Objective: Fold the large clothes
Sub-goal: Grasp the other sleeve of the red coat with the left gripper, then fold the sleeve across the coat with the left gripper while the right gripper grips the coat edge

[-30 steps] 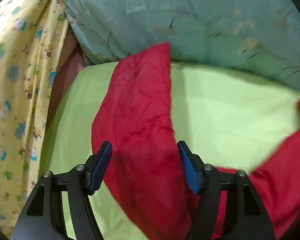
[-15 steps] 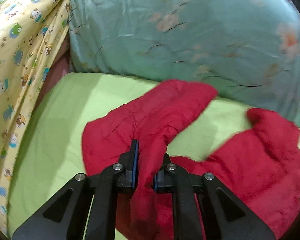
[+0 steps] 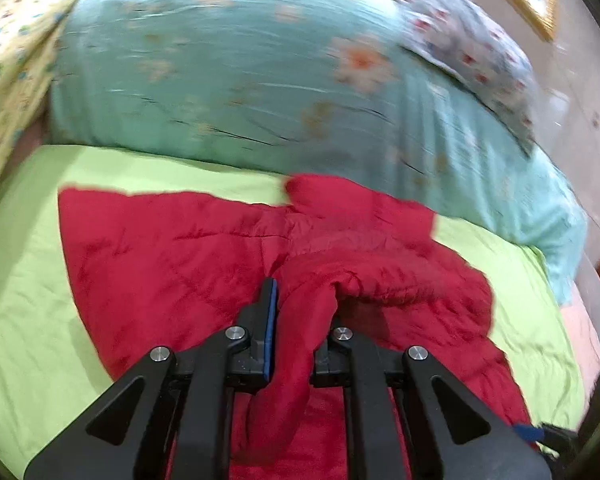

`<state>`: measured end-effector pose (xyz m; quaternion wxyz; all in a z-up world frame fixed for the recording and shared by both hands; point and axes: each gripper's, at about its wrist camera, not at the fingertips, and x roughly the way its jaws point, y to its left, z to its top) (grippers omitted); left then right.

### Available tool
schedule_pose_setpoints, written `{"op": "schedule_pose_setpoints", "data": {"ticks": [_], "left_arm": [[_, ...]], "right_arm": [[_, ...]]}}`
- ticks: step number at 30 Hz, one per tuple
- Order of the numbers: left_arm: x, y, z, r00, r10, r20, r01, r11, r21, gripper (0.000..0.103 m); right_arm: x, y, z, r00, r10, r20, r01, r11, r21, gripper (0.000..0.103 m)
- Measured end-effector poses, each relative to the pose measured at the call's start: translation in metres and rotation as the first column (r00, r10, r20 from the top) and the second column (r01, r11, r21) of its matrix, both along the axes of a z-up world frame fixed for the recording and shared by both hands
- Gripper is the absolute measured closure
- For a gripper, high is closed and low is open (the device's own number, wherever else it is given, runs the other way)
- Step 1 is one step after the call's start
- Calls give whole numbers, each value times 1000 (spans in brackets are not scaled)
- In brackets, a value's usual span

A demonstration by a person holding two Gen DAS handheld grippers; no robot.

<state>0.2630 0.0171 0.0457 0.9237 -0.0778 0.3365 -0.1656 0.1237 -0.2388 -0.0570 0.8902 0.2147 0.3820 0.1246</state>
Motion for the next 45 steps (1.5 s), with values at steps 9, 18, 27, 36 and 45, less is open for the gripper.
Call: {"op": "schedule_pose_setpoints", "data": {"ticks": [9, 18, 27, 36, 45], "left_arm": [[-15, -57, -31, 995, -94, -38, 94, 996, 2, 94], [-21, -73, -53, 990, -127, -57, 131, 988, 76, 94], [-16, -73, -55, 983, -161, -88, 166, 984, 60, 92], [-27, -69, -50, 961, -246, -126, 257, 964, 75, 87], [-46, -68, -40, 948, -293, -121, 304, 948, 89, 29]], "right_arm": [[17, -22, -5, 999, -54, -8, 55, 995, 84, 32], [76, -42, -13, 997, -80, 2, 76, 959, 272, 32], [166, -40, -56, 991, -14, -131, 67, 910, 409, 80], [154, -41, -22, 998, -63, -16, 64, 939, 338, 98], [125, -56, 10, 983, -156, 94, 130, 963, 238, 100]]}}
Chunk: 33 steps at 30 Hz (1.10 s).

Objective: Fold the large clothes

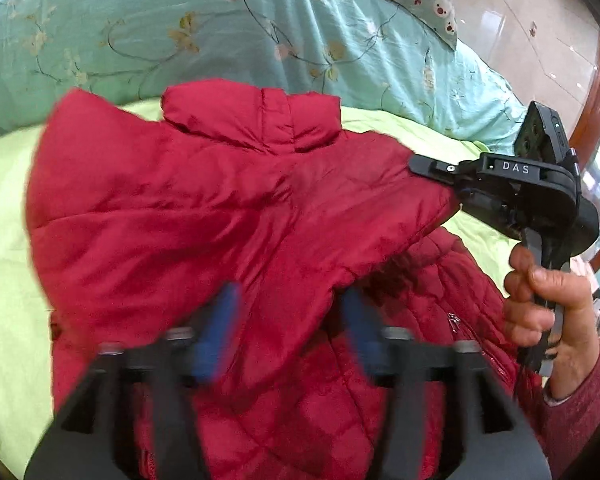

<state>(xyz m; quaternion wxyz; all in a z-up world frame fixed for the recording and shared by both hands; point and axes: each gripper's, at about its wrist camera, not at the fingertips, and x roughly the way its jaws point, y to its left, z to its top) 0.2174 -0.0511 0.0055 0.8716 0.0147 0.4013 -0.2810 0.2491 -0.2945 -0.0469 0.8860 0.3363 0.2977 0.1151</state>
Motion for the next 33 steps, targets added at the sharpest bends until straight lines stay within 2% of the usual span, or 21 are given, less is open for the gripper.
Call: {"op": "schedule_pose_setpoints", "data": {"ticks": [1, 2, 6, 12, 16, 21, 25, 26, 31, 33], "left_arm": [[-3, 1, 2, 1000, 12, 22, -13, 1000, 8, 21], [-6, 3, 5, 998, 28, 48, -29, 999, 17, 21], [-3, 14, 12, 994, 78, 71, -78, 997, 8, 21], [18, 33, 20, 984, 144, 103, -144, 990, -10, 21], [42, 32, 20, 984, 147, 98, -145, 989, -25, 21], [73, 21, -4, 987, 151, 52, -154, 987, 39, 21], [87, 16, -35, 986, 164, 4, -164, 981, 107, 21], [86, 15, -38, 986, 166, 2, -165, 980, 111, 21], [85, 16, -48, 985, 173, 11, -172, 976, 130, 21], [84, 15, -51, 984, 176, 12, -176, 975, 136, 20]], "right_arm": [[-2, -6, 0, 1000, -5, 0, 5, 1000, 9, 100], [-3, -10, 0, 1000, -12, -2, 12, 1000, 14, 100], [-13, -21, 3, 999, -39, 9, 39, 999, -10, 100], [-37, -37, 9, 995, -99, 33, 102, 989, -109, 100], [-45, -37, 0, 993, -113, 16, 114, 975, -189, 100], [-38, -32, -19, 991, -124, -53, 105, 955, -276, 100], [-33, -37, -30, 988, -119, -93, 91, 961, -262, 99], [-34, -37, -29, 988, -123, -91, 96, 961, -258, 94], [-50, -30, 0, 984, -180, 7, 173, 932, -319, 91], [-50, -20, 10, 988, -147, 43, 153, 930, -334, 89]]}}
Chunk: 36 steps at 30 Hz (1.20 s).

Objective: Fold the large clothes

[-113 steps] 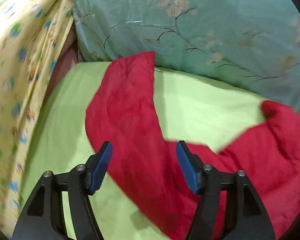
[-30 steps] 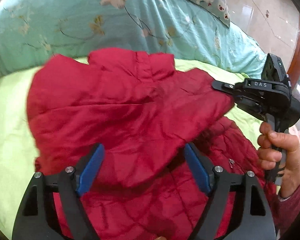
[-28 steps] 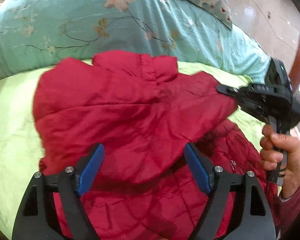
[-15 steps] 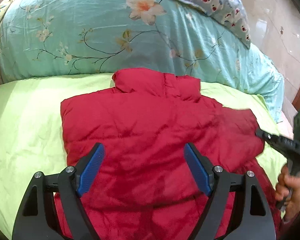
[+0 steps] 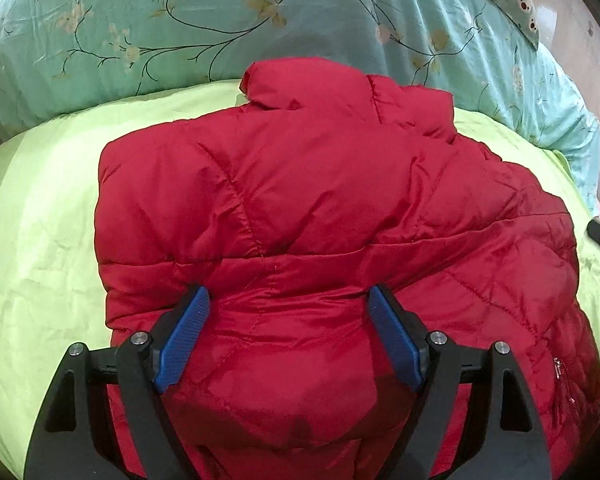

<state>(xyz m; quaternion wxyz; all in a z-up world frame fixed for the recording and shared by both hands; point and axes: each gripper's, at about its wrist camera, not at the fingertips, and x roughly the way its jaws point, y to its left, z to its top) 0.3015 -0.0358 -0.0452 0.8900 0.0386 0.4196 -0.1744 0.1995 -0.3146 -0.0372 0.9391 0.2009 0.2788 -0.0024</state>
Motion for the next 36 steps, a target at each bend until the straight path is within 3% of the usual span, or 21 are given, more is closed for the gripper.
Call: {"op": "schedule_pose_setpoints", "data": {"ticks": [5, 8, 17, 23, 25, 28, 30, 34, 36], "left_arm": [[0, -2, -1, 1000, 12, 4, -12, 1000, 14, 19], [2, 0, -2, 1000, 21, 7, -21, 1000, 19, 19], [-2, 12, 1, 998, 58, 20, -58, 998, 21, 20], [-26, 15, 33, 993, 4, 121, 10, 993, -114, 20], [-23, 9, 33, 993, -12, 114, 24, 995, -101, 20], [-5, 1, 8, 999, 18, 43, -18, 1000, 0, 20], [0, 6, -8, 999, 25, 23, -24, 1000, -5, 19], [0, 12, -12, 999, 30, 26, -30, 1000, -9, 19], [-2, 9, -14, 999, 33, 35, -33, 999, 7, 18]], "right_arm": [[30, 37, -9, 990, 121, -74, -127, 988, -85, 87], [45, 44, -26, 982, 135, -134, -148, 984, -97, 87], [65, 47, -59, 970, 151, -193, -173, 980, -102, 89], [70, 43, -72, 969, 156, -192, -166, 985, -42, 89], [70, 43, -73, 970, 156, -189, -166, 985, -41, 89], [70, 42, -70, 970, 157, -187, -167, 985, -43, 89], [66, 43, -64, 971, 151, -183, -164, 985, -58, 89], [50, 54, -46, 984, 137, -118, -153, 978, -143, 86], [53, 60, -52, 978, 133, -160, -162, 969, -188, 89]]}}
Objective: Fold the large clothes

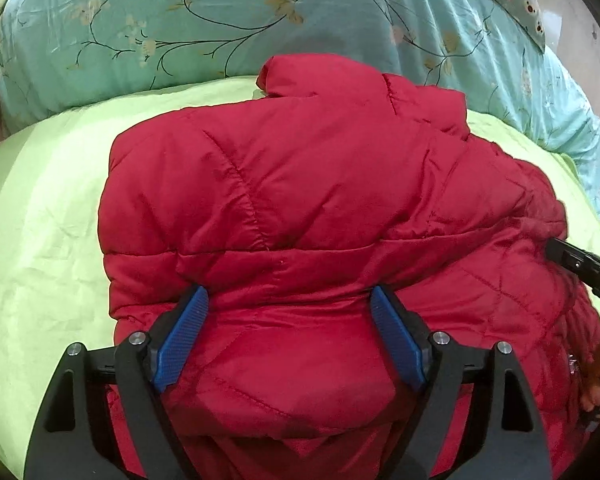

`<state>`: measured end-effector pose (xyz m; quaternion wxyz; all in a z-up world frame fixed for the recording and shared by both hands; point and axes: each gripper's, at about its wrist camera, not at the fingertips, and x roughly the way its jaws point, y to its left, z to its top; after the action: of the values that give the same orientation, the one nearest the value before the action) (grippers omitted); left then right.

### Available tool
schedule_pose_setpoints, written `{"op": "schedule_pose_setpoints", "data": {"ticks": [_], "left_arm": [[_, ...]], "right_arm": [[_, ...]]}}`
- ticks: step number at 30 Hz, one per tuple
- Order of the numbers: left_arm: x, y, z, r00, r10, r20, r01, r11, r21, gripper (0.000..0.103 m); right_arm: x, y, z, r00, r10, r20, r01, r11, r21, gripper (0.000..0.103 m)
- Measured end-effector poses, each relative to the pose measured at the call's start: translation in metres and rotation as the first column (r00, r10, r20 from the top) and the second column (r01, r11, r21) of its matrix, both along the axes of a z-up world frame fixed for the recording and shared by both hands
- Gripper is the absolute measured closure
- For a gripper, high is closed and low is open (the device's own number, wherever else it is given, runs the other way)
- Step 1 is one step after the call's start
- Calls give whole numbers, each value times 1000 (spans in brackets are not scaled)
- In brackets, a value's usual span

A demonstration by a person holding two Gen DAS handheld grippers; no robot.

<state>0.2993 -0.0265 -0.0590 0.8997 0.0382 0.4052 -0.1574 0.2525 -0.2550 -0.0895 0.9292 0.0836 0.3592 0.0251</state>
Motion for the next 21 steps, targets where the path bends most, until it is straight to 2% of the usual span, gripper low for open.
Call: {"op": "schedule_pose_setpoints", "data": {"ticks": [2, 5, 11, 17, 21], "left_arm": [[-3, -1, -2, 1000, 3, 11, -3, 1000, 5, 17], [-5, 0, -4, 1000, 7, 27, -7, 1000, 9, 17], [-6, 0, -6, 999, 18, 44, -19, 1000, 17, 16], [-13, 2, -3, 998, 65, 10, -65, 997, 36, 16], [-22, 11, -5, 994, 110, -19, -110, 994, 13, 16]], "right_arm": [[7, 2, -15, 998, 2, -56, -3, 1000, -29, 89], [13, -3, -29, 998, 9, -67, -9, 1000, -1, 89], [14, -11, -32, 998, 6, -58, -2, 998, 67, 89], [14, -7, -31, 998, 3, -62, -1, 999, 34, 89], [13, -6, -32, 998, 2, -63, -1, 1000, 24, 89]]}}
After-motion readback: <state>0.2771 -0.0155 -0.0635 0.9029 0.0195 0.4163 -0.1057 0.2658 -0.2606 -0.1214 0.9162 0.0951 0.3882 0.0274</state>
